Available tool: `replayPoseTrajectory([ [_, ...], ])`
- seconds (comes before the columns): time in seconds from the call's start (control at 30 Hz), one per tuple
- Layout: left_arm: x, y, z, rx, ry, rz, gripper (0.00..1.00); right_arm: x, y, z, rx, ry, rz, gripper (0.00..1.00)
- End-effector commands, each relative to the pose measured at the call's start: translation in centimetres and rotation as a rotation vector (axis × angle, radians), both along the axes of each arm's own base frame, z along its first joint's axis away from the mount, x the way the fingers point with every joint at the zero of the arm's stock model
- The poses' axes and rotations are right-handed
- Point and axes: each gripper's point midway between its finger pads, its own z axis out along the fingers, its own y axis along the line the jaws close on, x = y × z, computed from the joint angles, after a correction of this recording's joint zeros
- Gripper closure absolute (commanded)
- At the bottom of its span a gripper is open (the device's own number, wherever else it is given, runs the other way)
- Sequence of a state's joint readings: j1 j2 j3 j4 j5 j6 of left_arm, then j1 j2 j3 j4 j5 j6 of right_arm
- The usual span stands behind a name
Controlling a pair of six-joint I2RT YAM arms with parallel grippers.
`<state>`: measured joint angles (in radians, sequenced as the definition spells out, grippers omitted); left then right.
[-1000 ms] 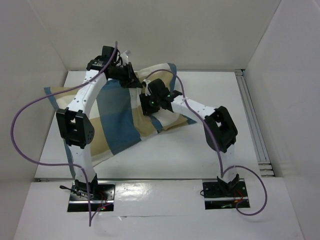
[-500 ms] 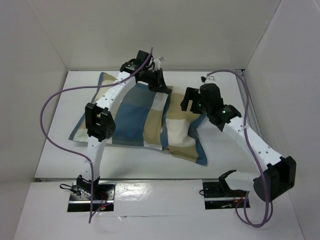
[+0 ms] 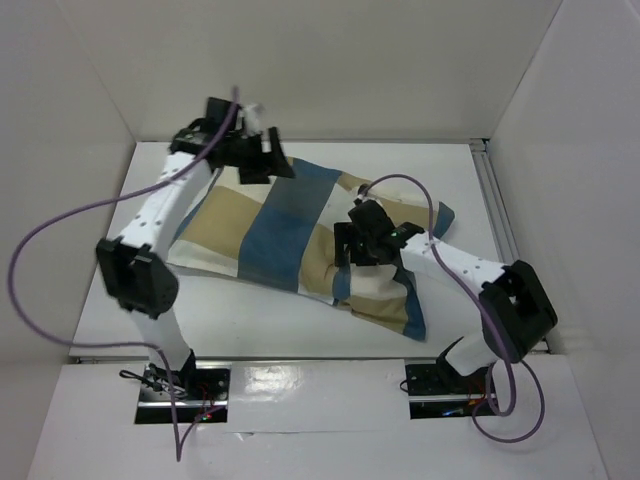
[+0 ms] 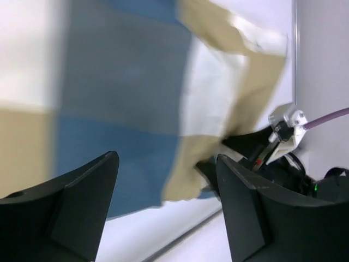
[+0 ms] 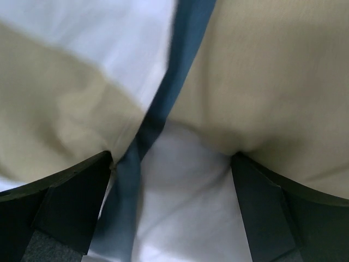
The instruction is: Put the pillow into the pillowcase
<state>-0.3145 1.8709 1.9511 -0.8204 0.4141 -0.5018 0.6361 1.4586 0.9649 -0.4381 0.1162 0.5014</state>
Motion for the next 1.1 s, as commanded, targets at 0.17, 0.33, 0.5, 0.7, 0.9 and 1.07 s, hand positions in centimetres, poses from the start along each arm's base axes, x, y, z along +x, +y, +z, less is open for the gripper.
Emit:
replayPoseTrajectory([
  [0.17, -5.7, 19.5, -5.4, 0.078, 0.156, 0.603, 0.13, 10.3, -3.0, -1.7, -0.079, -0.074, -0.192, 0.01],
  [0.33, -10.9, 24.0, -11.4, 0.077, 0.307, 0.791, 0.05, 13.6, -2.2, 3.9, -0.020, -0.178, -0.194, 0.00],
  [0.5, -13.6, 28.2, -13.7, 0.132, 0.350, 0.995, 0.00, 12.6, -4.8, 10.7, 0.048, -0.311, -0.261, 0.00],
  [0.7, -11.9, 31.0, -15.0, 0.077, 0.304, 1.094, 0.00, 8.4, -8.9, 10.7, 0.135, -0.279, -0.326, 0.00],
  [0.9, -9.2, 29.9, -17.3, -0.040, 0.362, 1.039, 0.06, 2.6, -12.9, 5.9, 0.244, -0.095, -0.501, 0.00],
  [1.07, -8.5, 29.4, -18.9, -0.080, 0.410, 1.015, 0.26, -1.6, -16.3, 1.9, 0.246, -0.019, -0.725, 0.00],
])
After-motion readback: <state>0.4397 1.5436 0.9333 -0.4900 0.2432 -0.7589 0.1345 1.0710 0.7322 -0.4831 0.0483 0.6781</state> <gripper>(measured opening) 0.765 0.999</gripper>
